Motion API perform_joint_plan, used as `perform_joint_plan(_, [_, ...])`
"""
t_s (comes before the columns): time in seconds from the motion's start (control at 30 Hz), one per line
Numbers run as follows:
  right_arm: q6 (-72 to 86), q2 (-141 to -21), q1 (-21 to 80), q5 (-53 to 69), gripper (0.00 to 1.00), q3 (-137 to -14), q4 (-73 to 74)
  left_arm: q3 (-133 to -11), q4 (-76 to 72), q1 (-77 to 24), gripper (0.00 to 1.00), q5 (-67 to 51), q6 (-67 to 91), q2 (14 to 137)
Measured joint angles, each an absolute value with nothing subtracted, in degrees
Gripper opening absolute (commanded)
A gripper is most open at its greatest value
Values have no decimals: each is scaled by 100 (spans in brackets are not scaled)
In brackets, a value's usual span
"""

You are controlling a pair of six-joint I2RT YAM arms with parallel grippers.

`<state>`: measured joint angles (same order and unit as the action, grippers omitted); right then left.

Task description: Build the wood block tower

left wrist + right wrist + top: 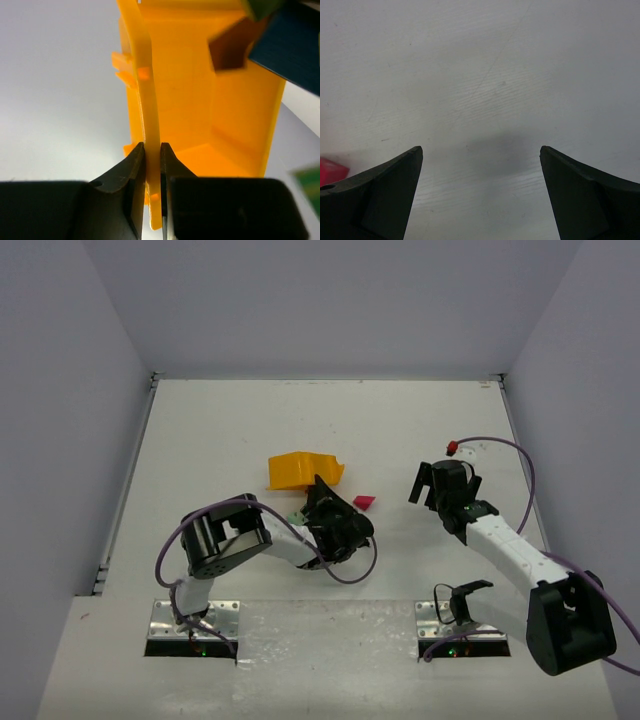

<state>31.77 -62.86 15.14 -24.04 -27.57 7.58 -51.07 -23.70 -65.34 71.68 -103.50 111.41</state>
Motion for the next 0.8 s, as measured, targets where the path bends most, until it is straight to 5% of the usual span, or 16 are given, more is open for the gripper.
perform_joint_plan(0.4, [3208,-6281,1514,-2403,99,-2757,779,-5872,-1635,-6242,0,7038,-9747,11273])
perform_joint_plan(0.8, [3203,-6626,1514,-2232,99,-3125,779,-8751,999,-4112,0,5344,-7564,10719])
